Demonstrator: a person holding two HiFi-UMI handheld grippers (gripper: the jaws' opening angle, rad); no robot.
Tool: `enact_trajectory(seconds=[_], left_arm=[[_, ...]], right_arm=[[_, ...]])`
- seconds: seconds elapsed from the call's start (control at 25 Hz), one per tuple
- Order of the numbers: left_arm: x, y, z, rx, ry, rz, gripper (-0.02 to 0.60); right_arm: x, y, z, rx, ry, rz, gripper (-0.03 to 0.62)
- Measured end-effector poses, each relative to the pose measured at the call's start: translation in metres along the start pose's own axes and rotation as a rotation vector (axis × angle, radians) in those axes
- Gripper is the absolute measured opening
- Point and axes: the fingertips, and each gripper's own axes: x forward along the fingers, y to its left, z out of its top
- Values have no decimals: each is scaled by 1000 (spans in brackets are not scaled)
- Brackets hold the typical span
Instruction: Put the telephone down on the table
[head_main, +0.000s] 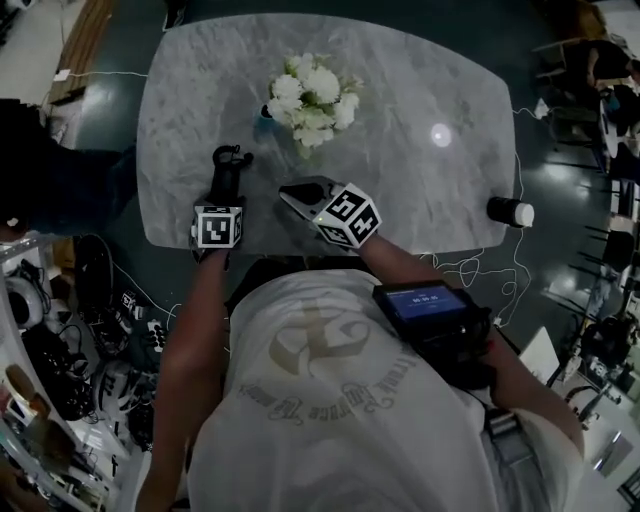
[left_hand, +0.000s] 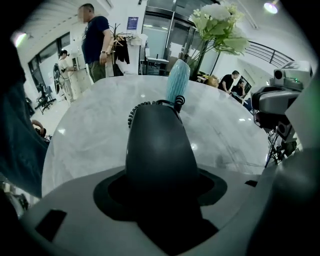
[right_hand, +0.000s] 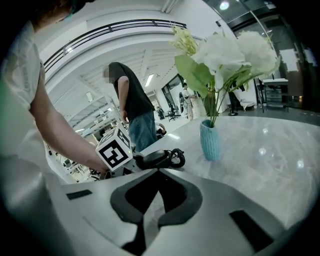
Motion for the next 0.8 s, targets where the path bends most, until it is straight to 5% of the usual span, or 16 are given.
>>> enact_trajectory(seconds=[0.8], left_arm=[[-12, 1, -6, 40, -25, 50, 357]], right_arm=[[-16, 4, -11, -4, -13, 18, 15]])
